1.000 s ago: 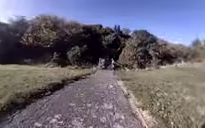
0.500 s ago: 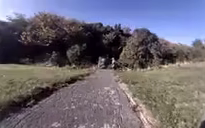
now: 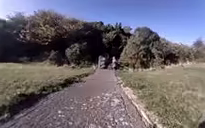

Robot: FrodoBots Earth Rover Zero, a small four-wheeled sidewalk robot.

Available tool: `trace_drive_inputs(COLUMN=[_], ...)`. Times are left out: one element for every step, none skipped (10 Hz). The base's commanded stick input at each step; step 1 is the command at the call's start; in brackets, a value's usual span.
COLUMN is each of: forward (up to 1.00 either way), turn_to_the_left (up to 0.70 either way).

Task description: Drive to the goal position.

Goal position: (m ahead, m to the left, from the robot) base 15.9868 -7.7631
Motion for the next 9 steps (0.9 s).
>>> trace_drive_inputs(forward=[1.0, 1.0, 1.0, 1.0, 1.0, 1.0, 1.0, 1.0, 1.0], turn_to_the_left=[0.01, 0.01, 0.01, 0.01, 0.01, 0.01, 0.01, 0.01, 0.01])
